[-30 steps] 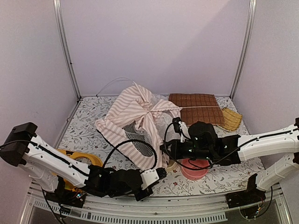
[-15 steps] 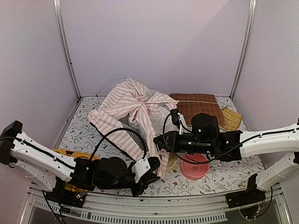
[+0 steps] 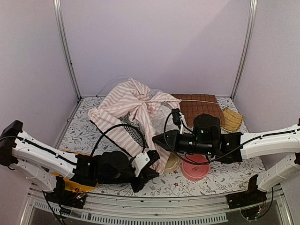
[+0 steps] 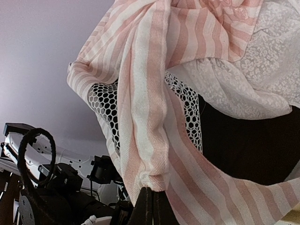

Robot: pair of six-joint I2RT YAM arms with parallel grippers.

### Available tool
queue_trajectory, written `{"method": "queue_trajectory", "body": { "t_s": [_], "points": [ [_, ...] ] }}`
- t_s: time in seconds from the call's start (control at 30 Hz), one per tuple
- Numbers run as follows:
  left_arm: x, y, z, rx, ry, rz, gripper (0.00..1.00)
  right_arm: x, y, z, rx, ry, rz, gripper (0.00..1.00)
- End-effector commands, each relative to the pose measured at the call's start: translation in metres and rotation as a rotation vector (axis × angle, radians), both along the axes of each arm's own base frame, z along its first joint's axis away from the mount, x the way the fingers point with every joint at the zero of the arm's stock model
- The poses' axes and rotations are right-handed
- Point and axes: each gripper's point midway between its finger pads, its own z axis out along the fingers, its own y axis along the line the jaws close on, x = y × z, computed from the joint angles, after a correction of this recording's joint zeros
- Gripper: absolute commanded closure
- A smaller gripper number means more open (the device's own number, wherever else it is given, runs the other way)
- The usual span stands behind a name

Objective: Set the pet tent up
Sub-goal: Insert the tent pole into the pole socket of the pet tent.

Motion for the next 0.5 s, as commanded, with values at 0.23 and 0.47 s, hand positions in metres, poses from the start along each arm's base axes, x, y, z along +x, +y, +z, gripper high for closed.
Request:
{"method": "queue_trajectory", "body": {
  "t_s": [0.23,0.47],
  "points": [
    [0.014,-0.003,0.040,-0.152,0.061,0.020,1.00,0.007,0.000,0.008,0.051,-0.042,-0.051,1.00],
    [0.013,-0.001,0.044,-0.185,0.091,0.002,1.00,0.010,-0.006,0.010,0.049,-0.056,-0.081,1.00]
  ]
}}
